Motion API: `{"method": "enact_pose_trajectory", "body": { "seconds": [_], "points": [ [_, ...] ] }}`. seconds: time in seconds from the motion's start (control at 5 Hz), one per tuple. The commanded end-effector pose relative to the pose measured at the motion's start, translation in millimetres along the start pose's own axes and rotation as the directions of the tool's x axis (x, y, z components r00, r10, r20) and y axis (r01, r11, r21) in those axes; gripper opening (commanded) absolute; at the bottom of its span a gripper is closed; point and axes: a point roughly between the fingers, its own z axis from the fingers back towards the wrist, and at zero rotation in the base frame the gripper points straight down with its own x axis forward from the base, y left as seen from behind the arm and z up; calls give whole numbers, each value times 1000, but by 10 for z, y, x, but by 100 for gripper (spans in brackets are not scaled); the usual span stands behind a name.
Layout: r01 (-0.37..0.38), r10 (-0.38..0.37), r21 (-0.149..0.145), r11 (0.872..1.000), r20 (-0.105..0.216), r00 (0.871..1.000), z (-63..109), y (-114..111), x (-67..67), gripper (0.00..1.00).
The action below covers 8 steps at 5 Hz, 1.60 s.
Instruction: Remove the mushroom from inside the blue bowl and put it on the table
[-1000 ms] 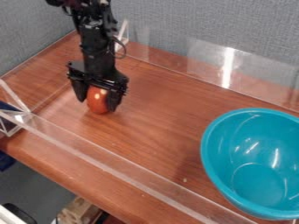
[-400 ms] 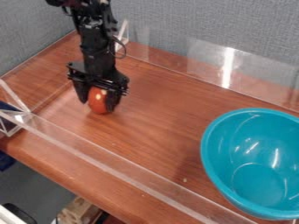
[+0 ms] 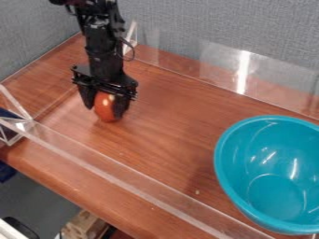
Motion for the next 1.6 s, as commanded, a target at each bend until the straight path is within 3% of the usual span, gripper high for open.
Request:
{"method": "enact_pose_trajectory", "body": {
  "seconds": [0.0, 0.4, 0.6, 0.8, 1.0, 1.2, 1.4],
  "points": [
    [-3, 1, 17, 1000, 94, 996, 253, 41, 155, 100],
    [-12, 11, 11, 1000, 100, 995, 262, 77, 159, 100],
    [-30, 31, -7, 1000, 141, 990, 489, 134, 164, 100],
    [-60, 64, -24, 998, 208, 976, 864, 240, 142, 100],
    [-78, 82, -27, 997, 233, 969, 1135, 340, 127, 100],
    [-78, 80, -16, 997, 224, 971, 1180, 400, 101, 100],
    [-81, 82, -14, 997, 202, 976, 1105, 405, 105, 100]
  ]
}}
